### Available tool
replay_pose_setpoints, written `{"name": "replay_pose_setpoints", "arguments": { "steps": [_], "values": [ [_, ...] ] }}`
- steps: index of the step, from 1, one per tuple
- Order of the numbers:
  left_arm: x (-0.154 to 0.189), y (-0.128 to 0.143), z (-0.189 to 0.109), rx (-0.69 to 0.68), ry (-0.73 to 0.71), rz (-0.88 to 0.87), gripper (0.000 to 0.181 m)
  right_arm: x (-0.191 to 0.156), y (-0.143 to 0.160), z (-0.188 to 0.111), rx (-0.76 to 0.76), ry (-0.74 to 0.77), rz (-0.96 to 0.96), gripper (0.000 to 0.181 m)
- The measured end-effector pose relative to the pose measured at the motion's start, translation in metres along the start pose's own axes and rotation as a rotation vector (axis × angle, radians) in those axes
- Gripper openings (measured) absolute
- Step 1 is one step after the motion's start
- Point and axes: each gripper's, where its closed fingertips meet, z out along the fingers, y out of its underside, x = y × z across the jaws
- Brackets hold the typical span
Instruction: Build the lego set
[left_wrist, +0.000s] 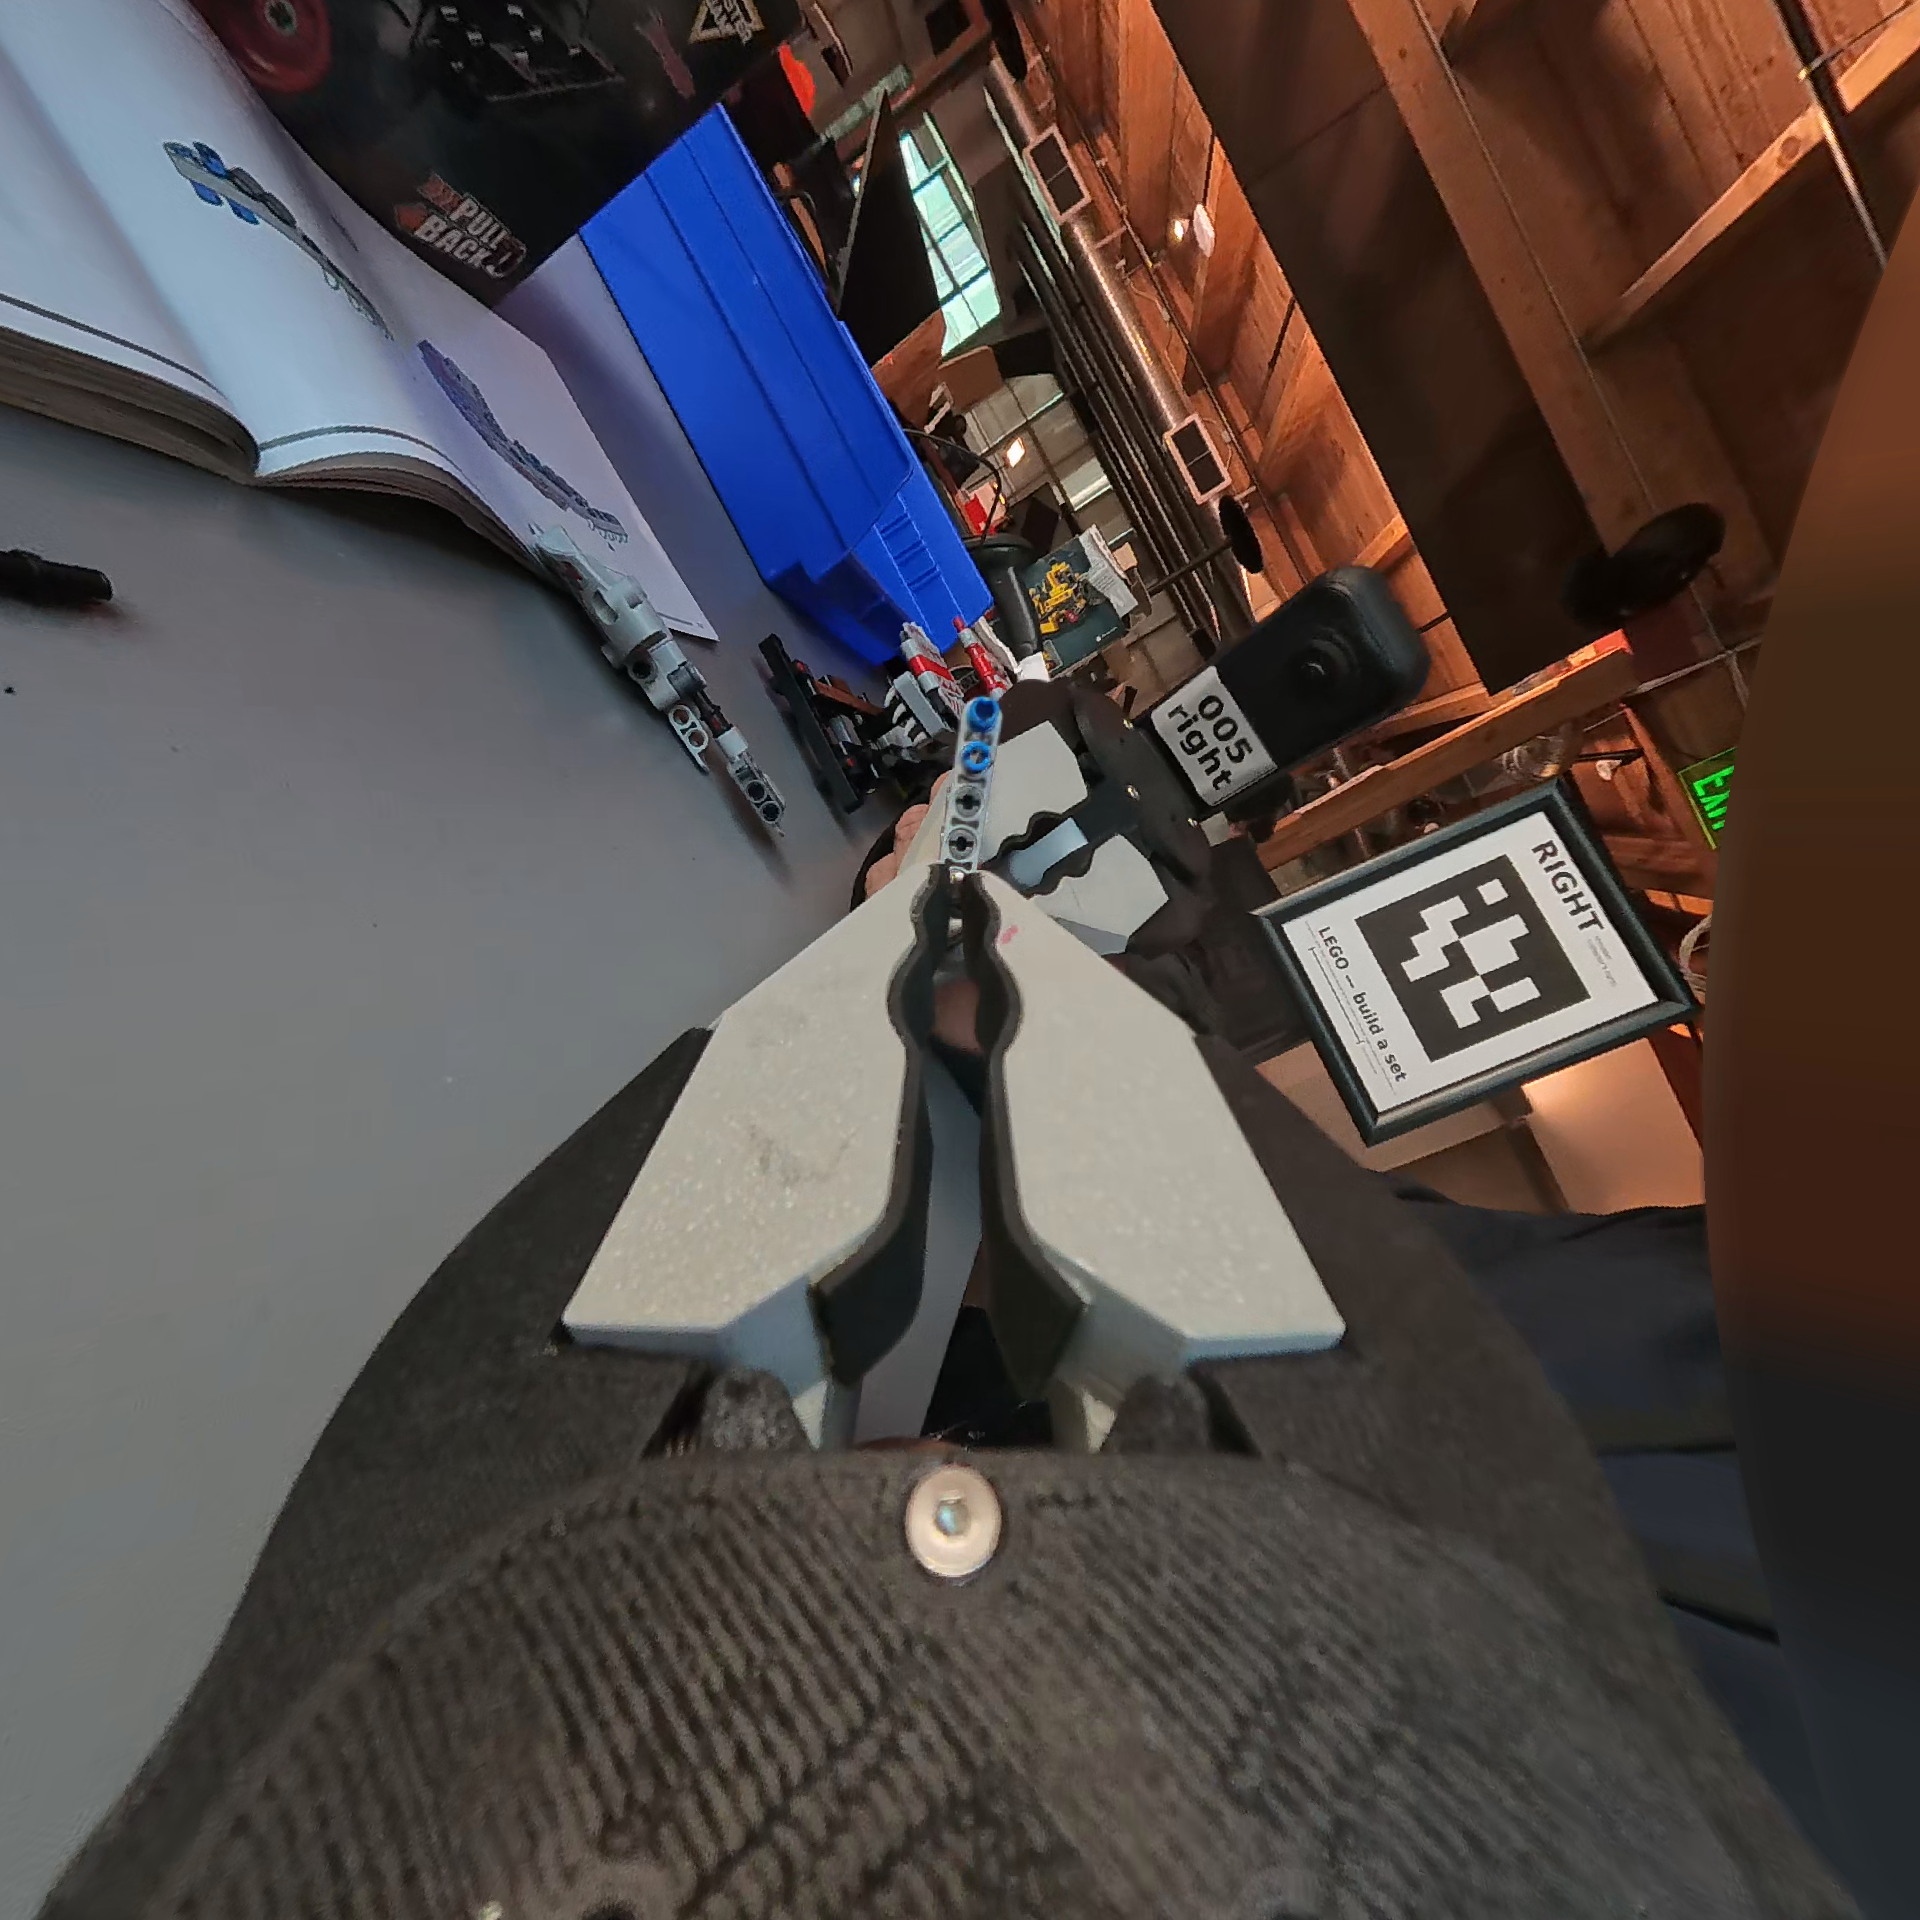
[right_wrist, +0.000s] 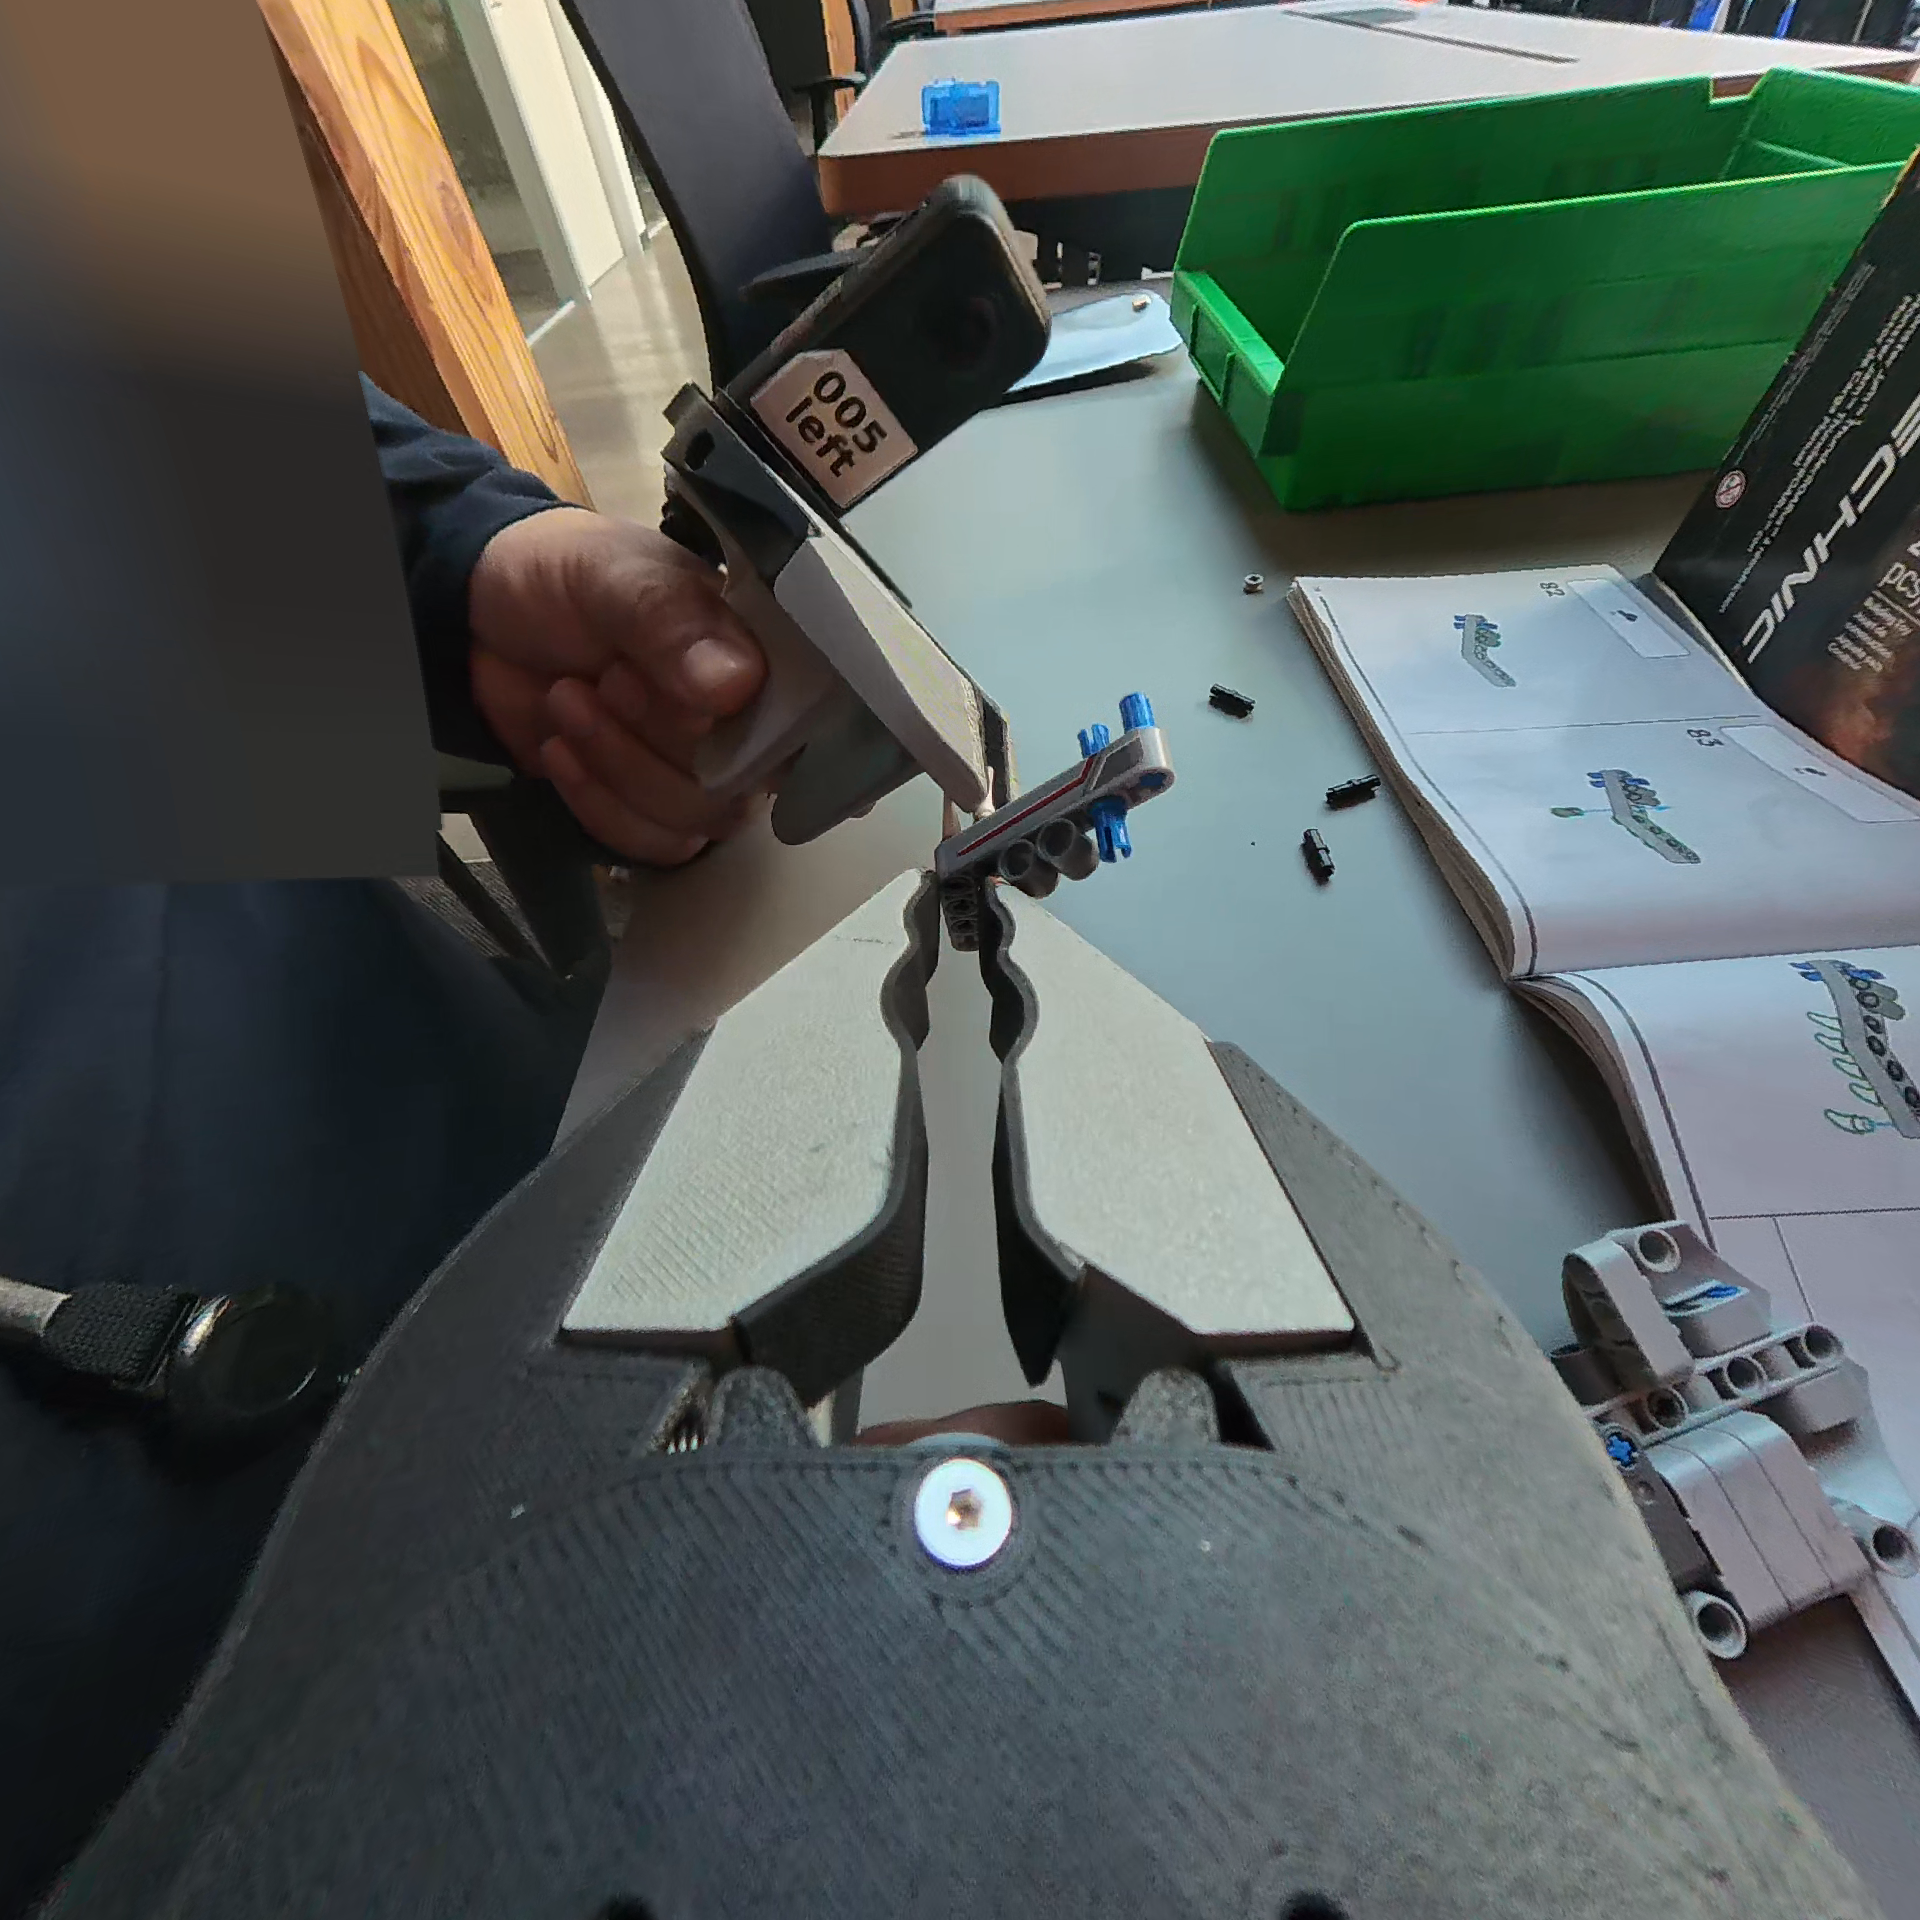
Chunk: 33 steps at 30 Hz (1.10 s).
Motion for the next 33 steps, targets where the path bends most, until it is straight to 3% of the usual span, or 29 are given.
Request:
{"name": "replay_pose_setpoints", "arguments": {
  "steps": [1,14,21,25,28,33],
  "values": [
    [-0.001,0.001,0.0,-0.008,-0.004,0.006,0.0,0.0,0.001,0.0,-0.008,0.003,-0.01,0.004],
    [-0.013,0.007,0.001,-0.079,-0.127,0.127,0.001,0.004,0.016,0.006,-0.122,0.06,-0.098,0.004],
    [-0.013,0.006,0.001,-0.113,-0.108,0.123,0.0,0.005,0.016,0.005,-0.11,0.044,-0.072,0.004],
    [-0.01,0.007,-0.009,-0.208,-0.07,0.139,0.022,0.006,0.012,0.002,-0.072,0.036,-0.043,0.004],
    [-0.011,0.003,-0.019,-0.237,-0.09,0.217,0.014,0.006,0.01,0.001,-0.058,0.025,-0.023,0.004],
    [-0.012,-0.002,-0.017,-0.29,-0.107,0.251,0.017,0.005,0.014,0.004,-0.086,0.035,-0.052,0.005]
  ]
}}
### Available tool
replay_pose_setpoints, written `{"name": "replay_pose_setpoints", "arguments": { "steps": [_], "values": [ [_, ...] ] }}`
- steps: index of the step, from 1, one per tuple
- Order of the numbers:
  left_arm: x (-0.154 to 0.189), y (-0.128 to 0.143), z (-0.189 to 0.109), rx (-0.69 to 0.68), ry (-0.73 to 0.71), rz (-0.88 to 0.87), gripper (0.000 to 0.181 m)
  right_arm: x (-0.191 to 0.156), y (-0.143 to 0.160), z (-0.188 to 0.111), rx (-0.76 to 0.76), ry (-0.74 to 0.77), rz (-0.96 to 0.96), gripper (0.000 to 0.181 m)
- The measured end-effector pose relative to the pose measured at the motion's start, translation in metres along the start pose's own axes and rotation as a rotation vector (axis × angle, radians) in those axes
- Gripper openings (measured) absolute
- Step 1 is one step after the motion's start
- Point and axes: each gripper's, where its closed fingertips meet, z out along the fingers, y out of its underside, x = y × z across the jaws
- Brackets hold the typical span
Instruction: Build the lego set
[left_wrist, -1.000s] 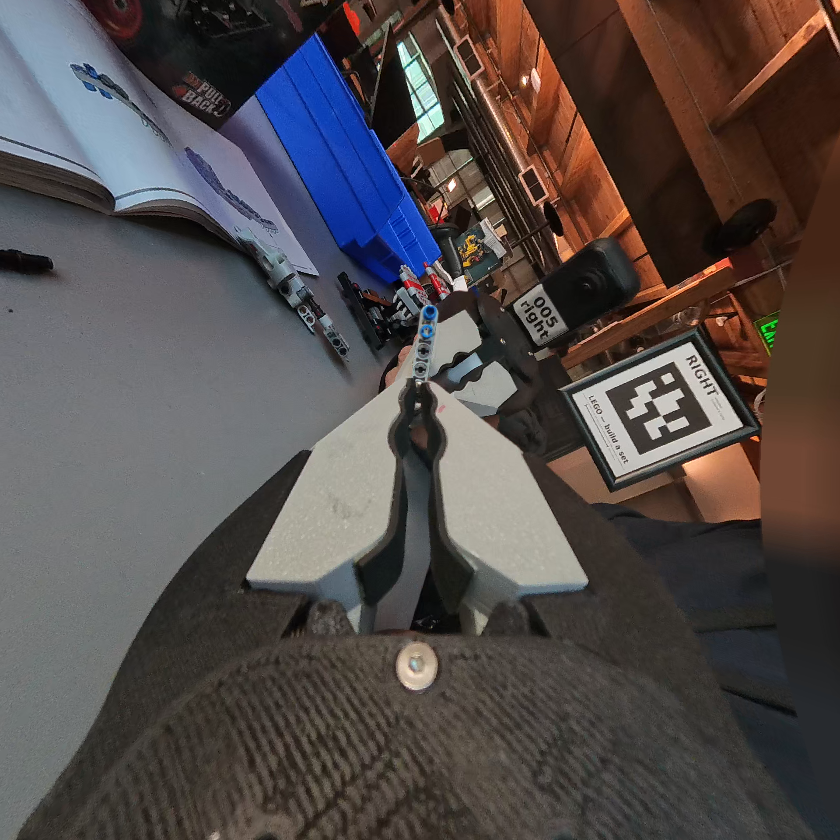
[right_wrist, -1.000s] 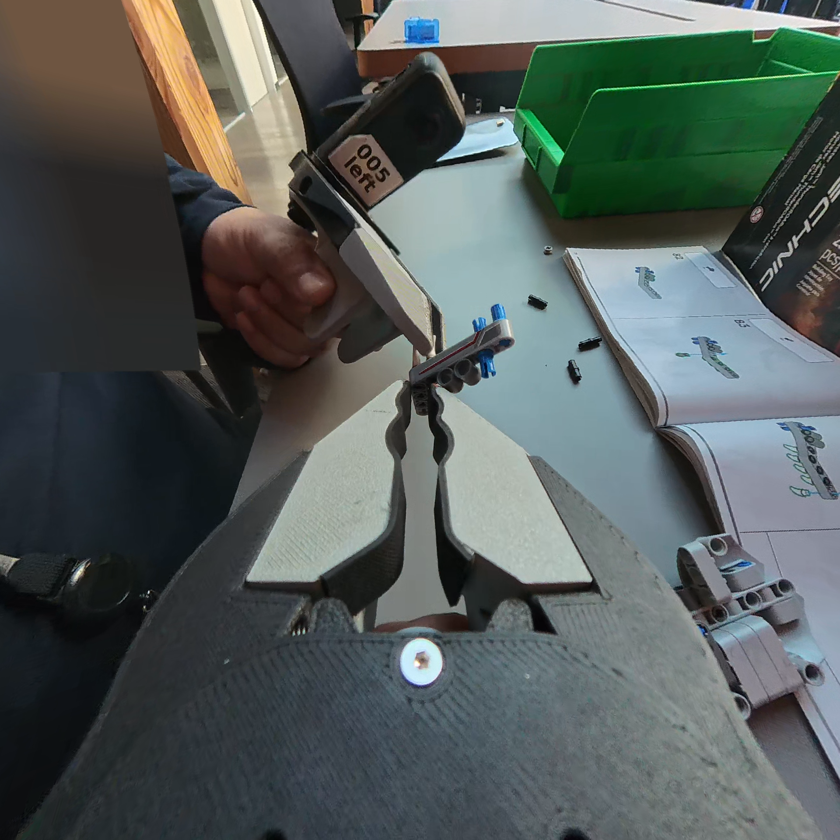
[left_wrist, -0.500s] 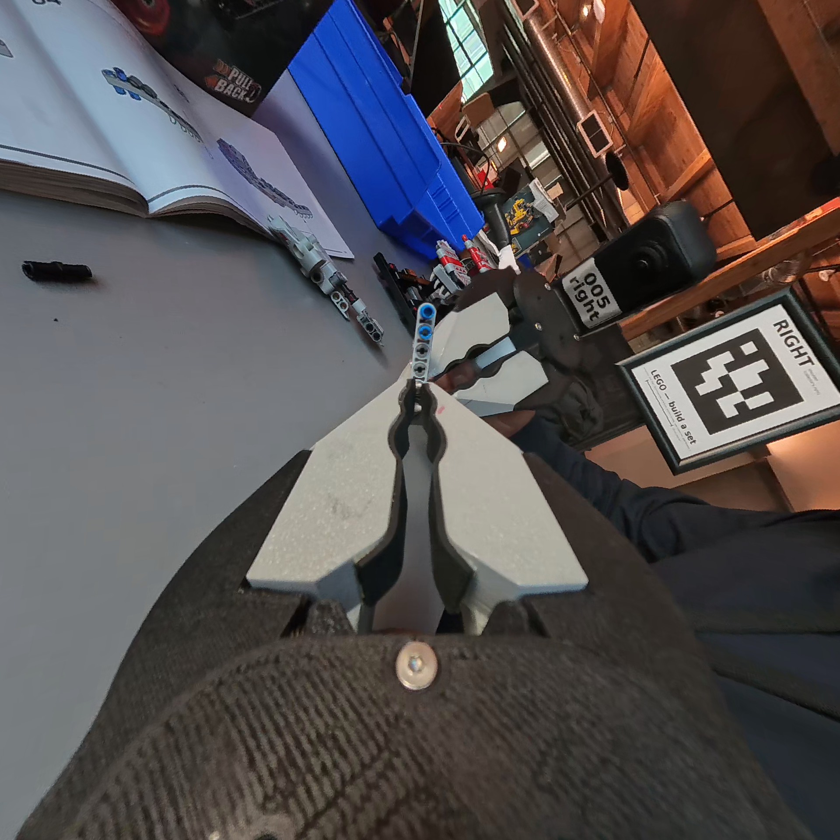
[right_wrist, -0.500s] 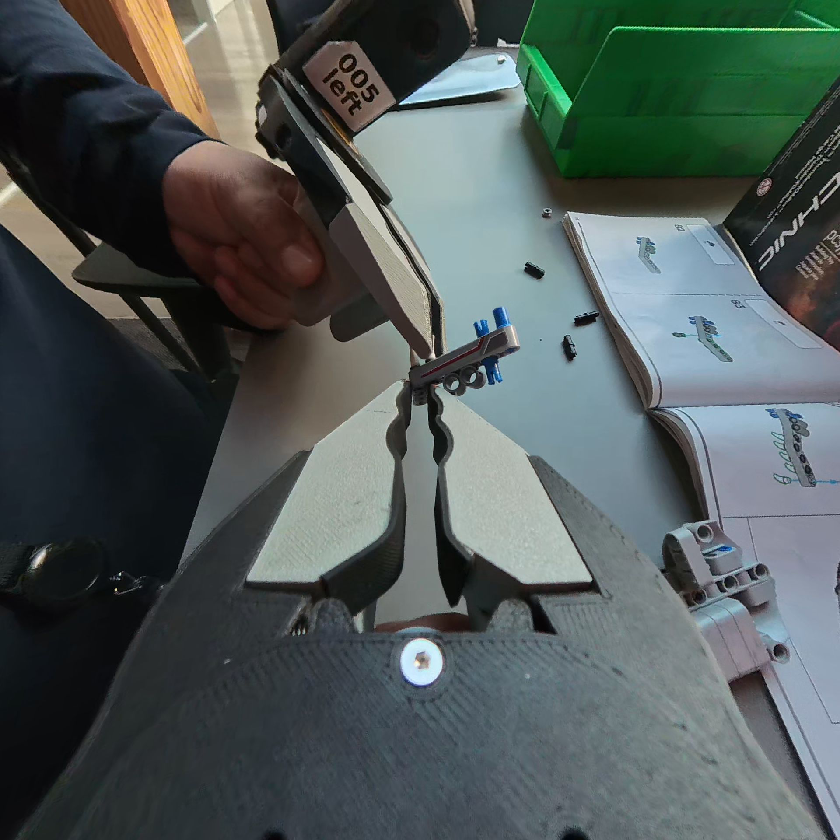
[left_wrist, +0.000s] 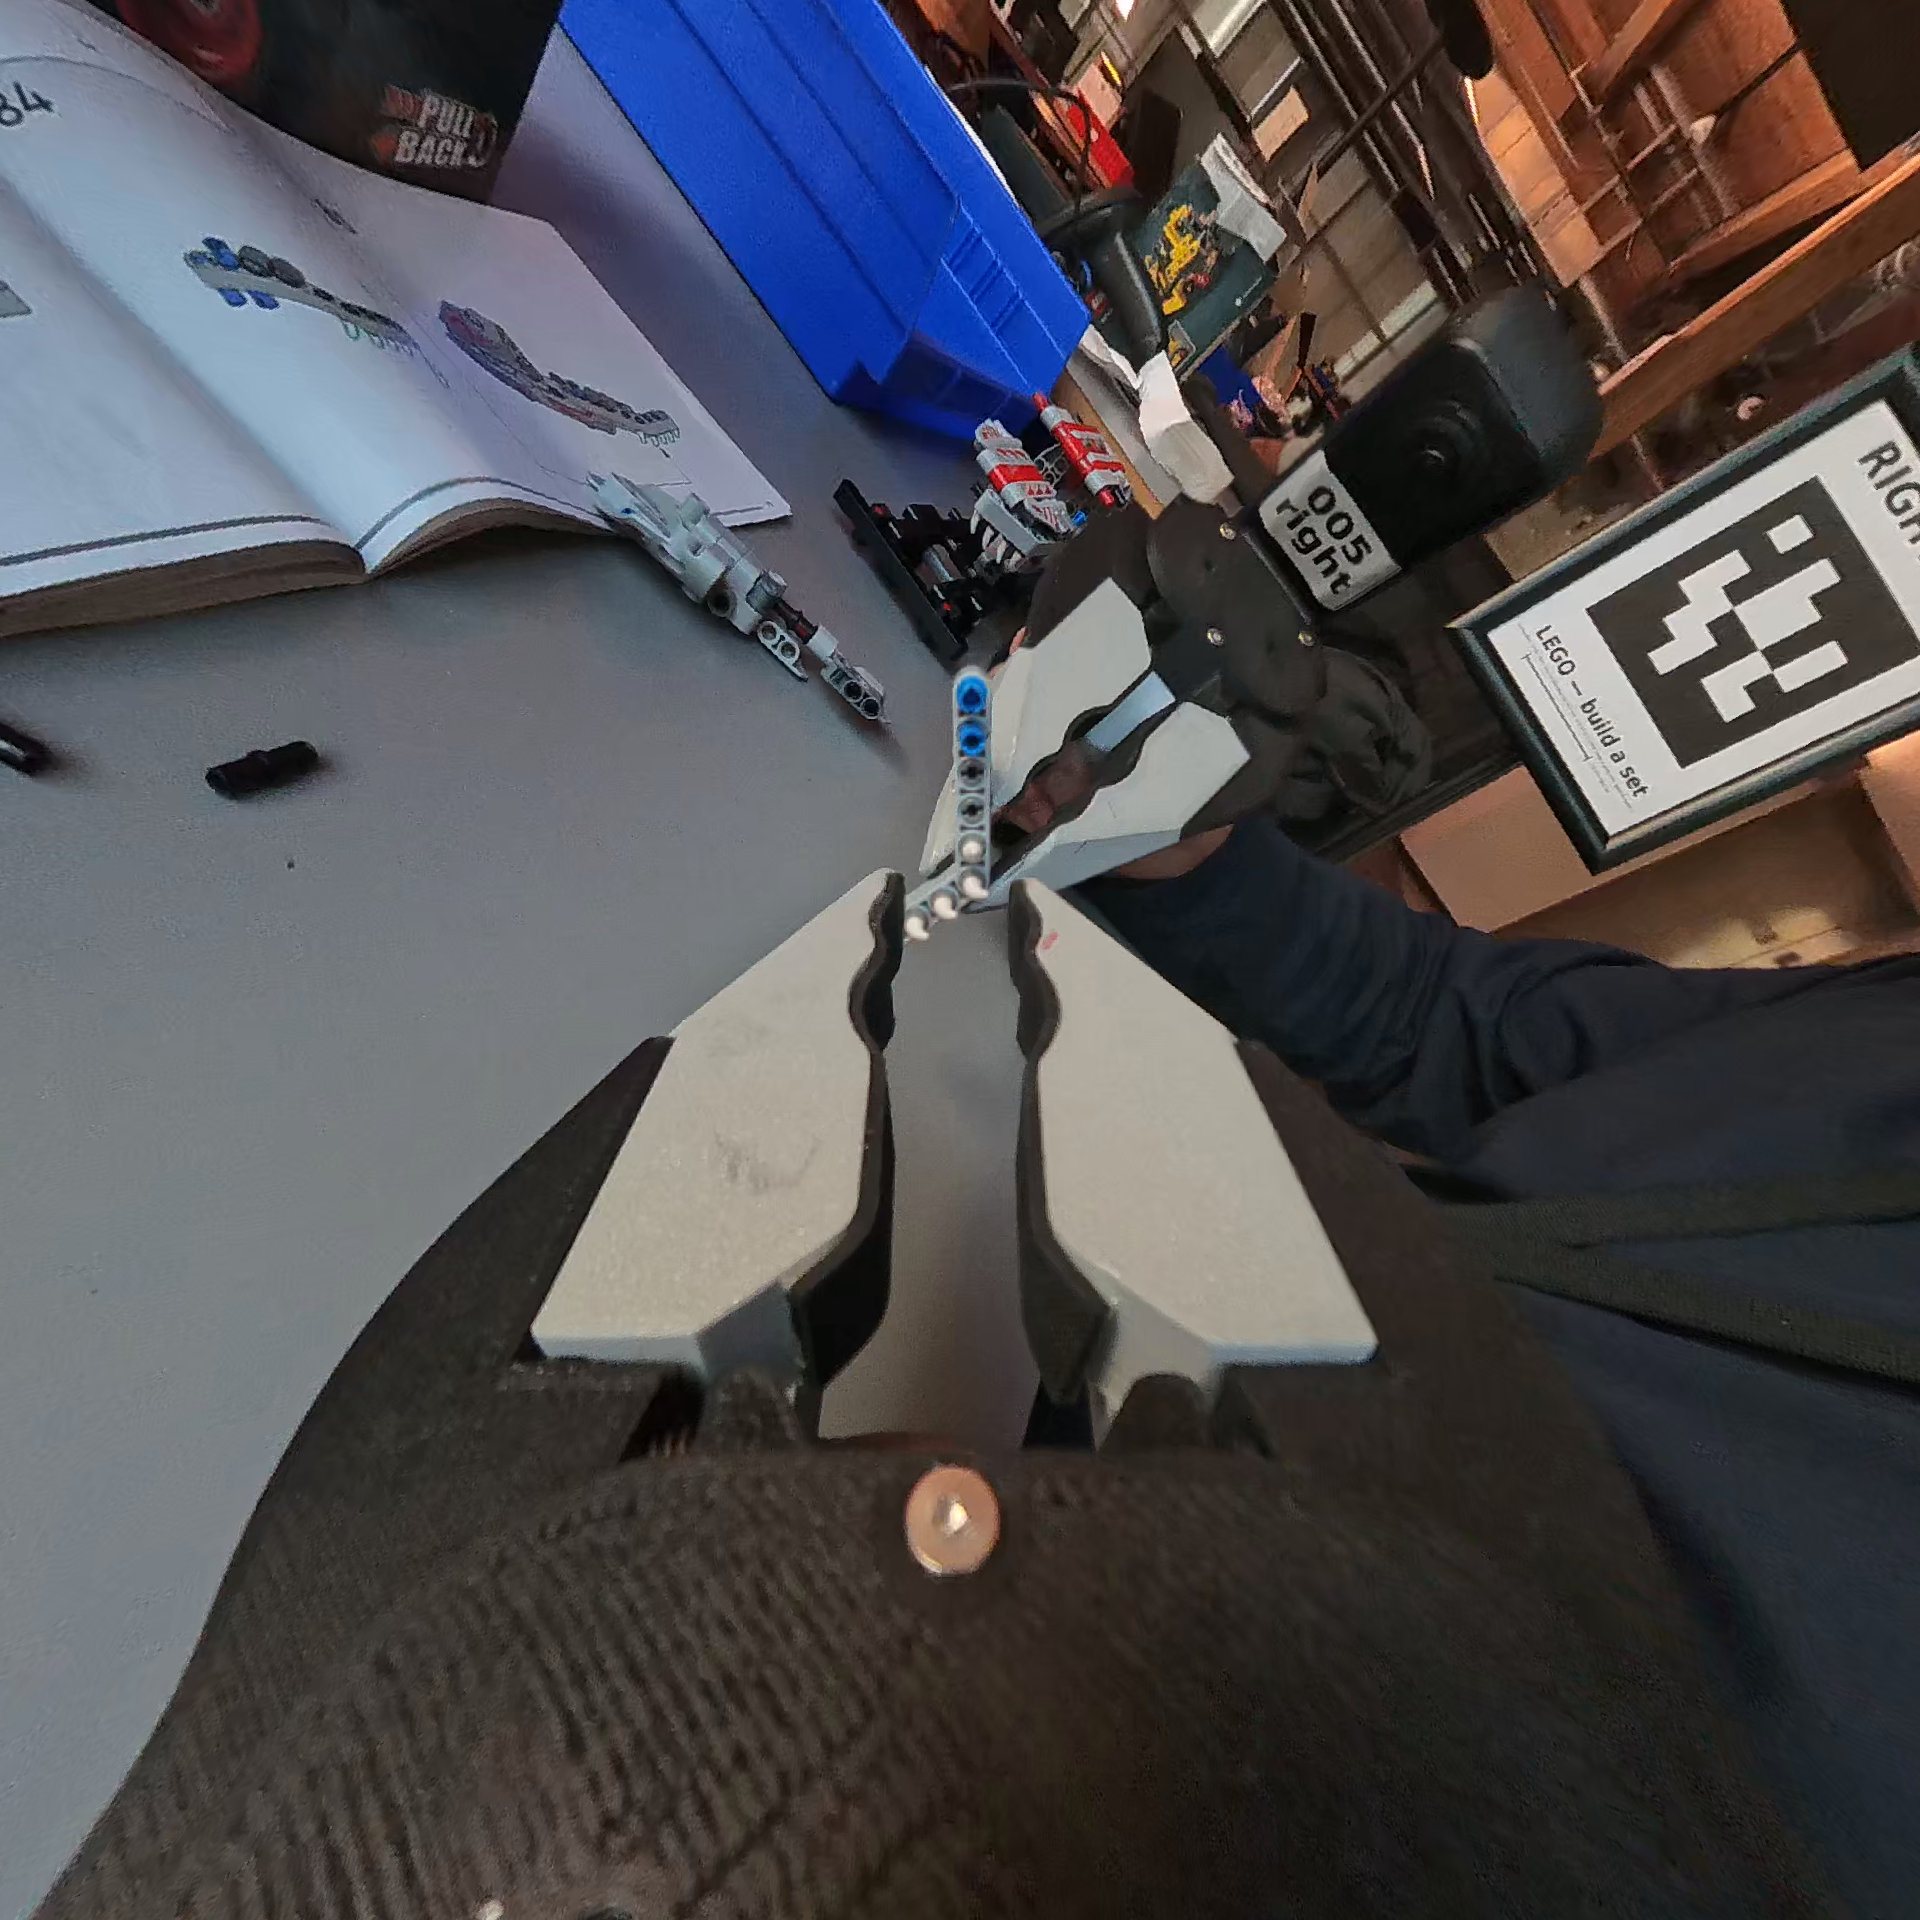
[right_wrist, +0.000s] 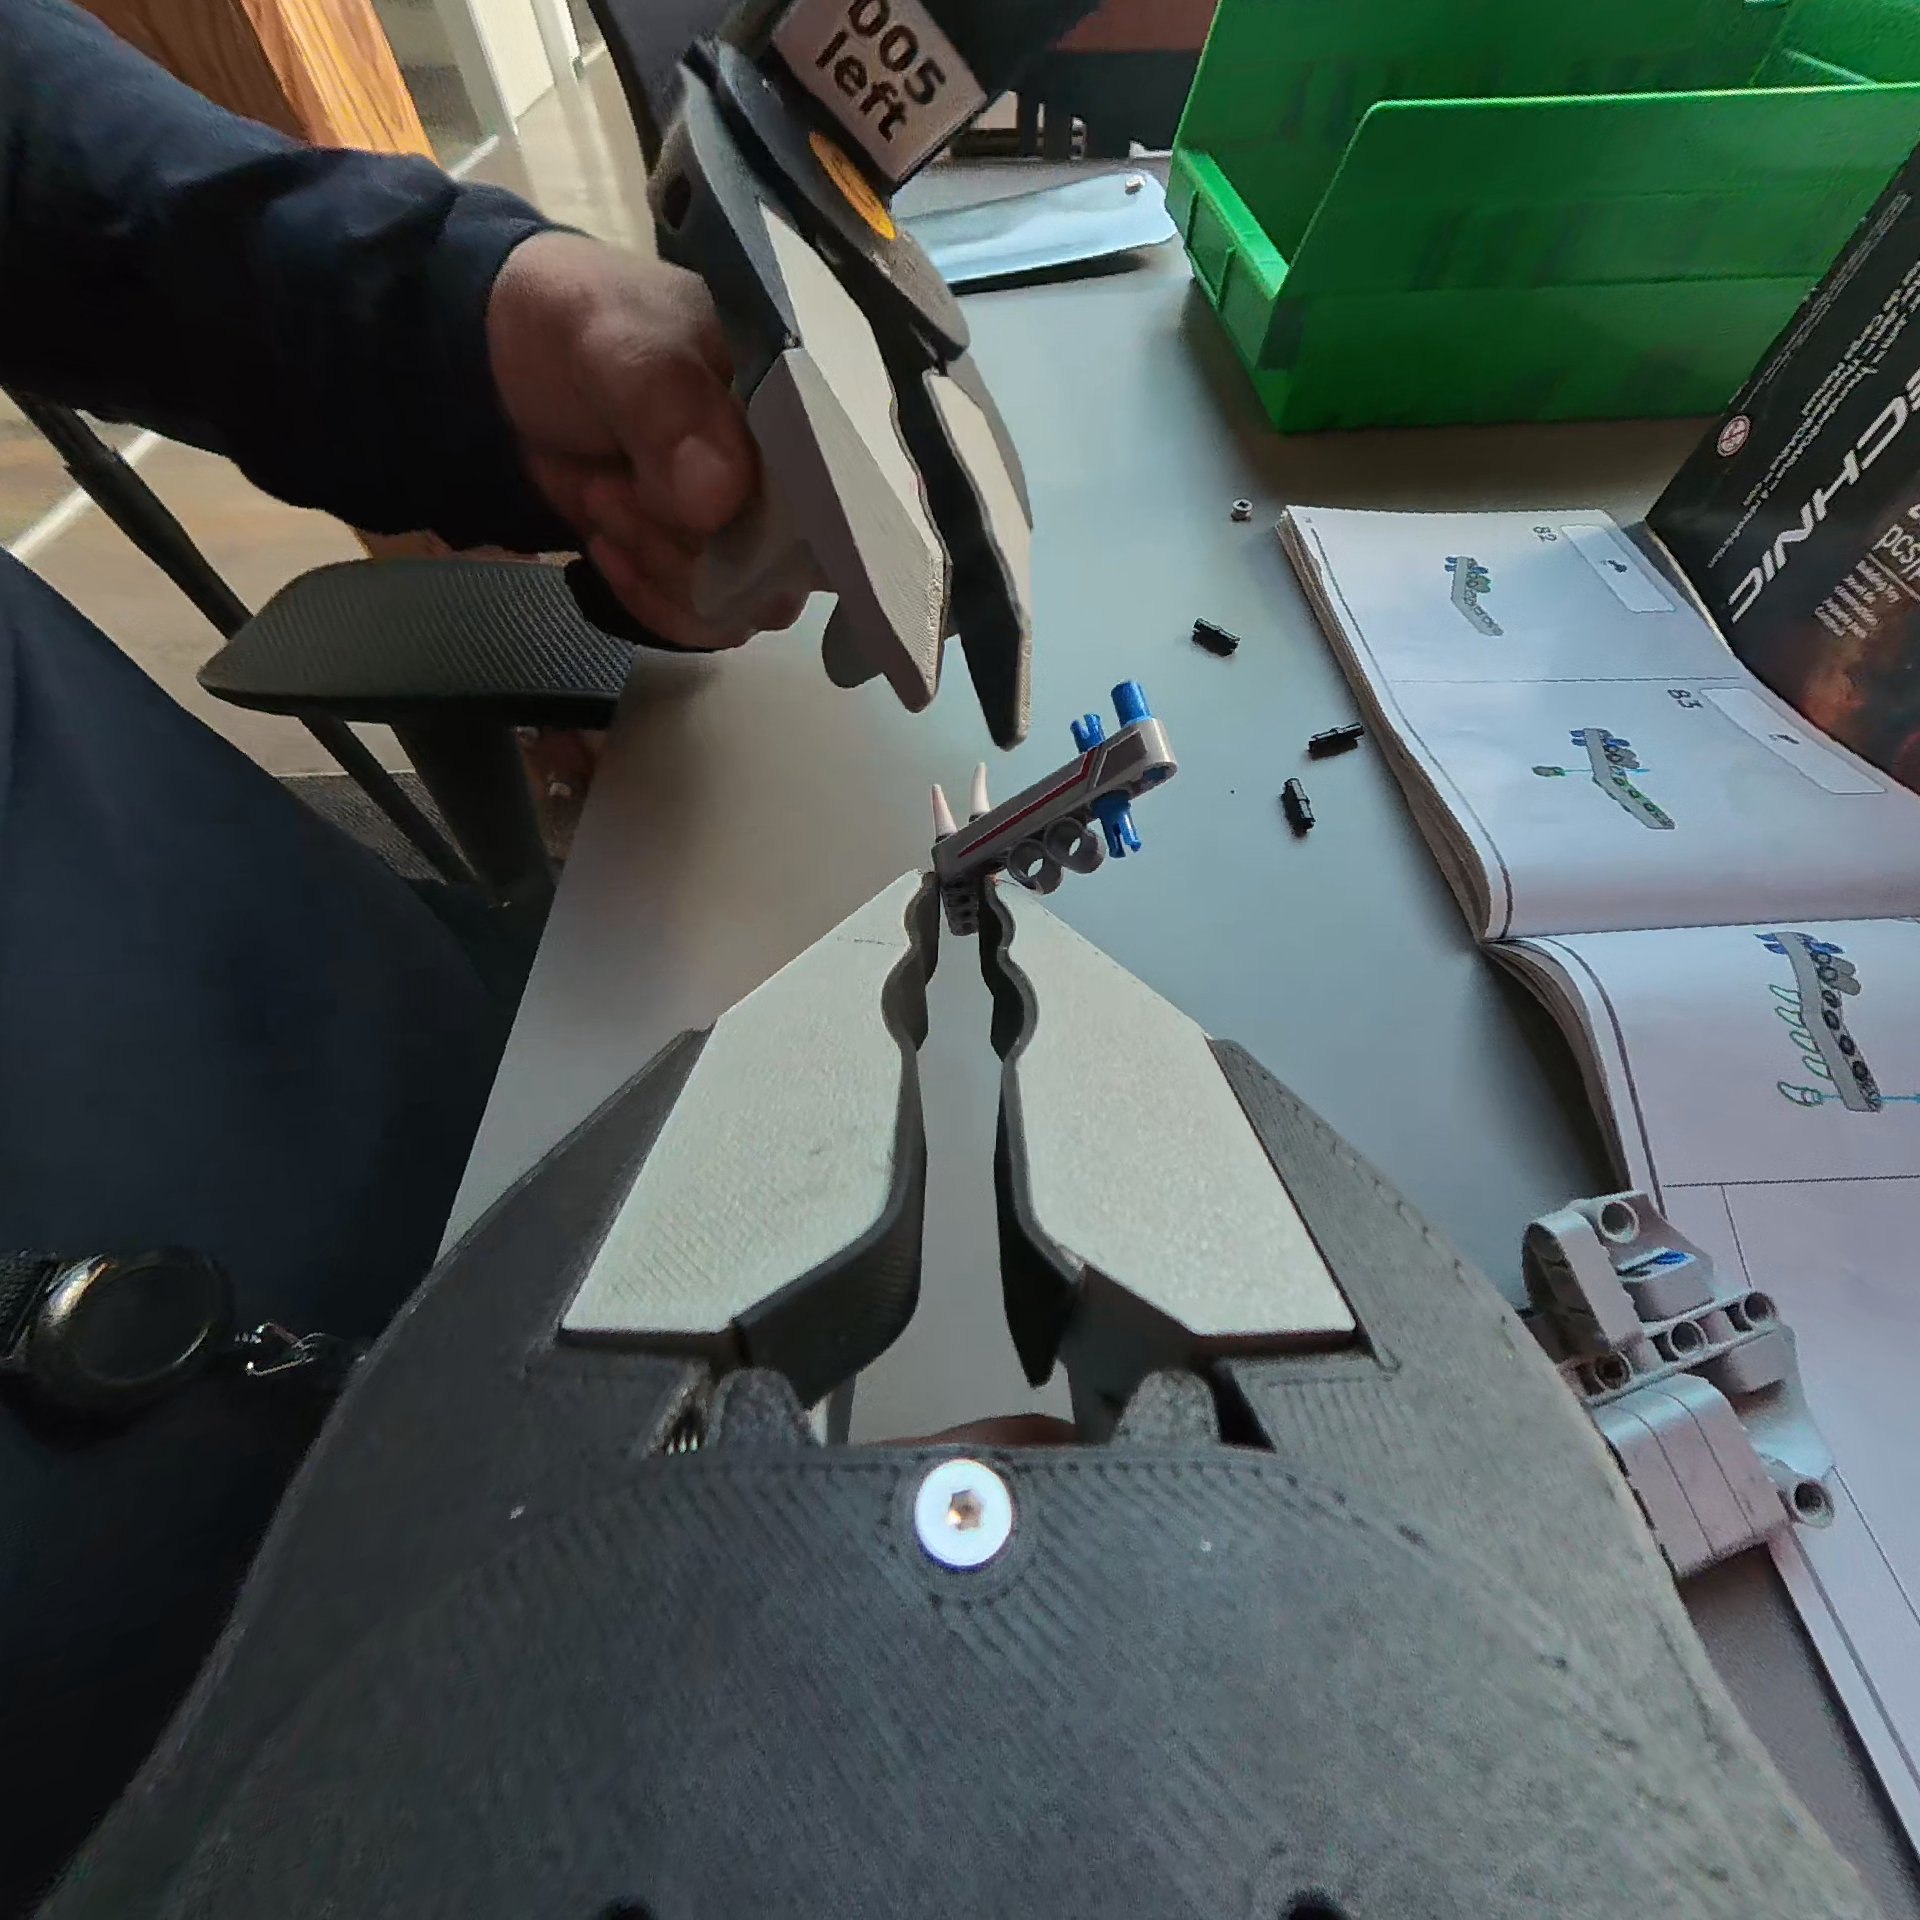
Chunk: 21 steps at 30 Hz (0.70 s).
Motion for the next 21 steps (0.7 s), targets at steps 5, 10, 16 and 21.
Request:
{"name": "replay_pose_setpoints", "arguments": {
  "steps": [5,10,16,21],
  "values": [
    [0.001,0.007,0.013,-0.086,0.012,0.032,0.015,-0.001,0.001,0.002,-0.014,0.018,-0.027,0.005],
    [0.003,0.01,0.02,-0.108,-0.003,0.131,0.001,-0.003,0.003,0.003,-0.024,0.0,-0.016,0.005],
    [0.001,0.008,0.018,-0.096,-0.002,0.056,0.001,0.002,0.002,0.003,-0.019,0.019,0.011,0.006],
    [0.006,0.002,0.019,-0.007,0.099,-0.104,0.001,0.009,-0.002,-0.001,0.022,0.004,0.112,0.027]
  ]
}}
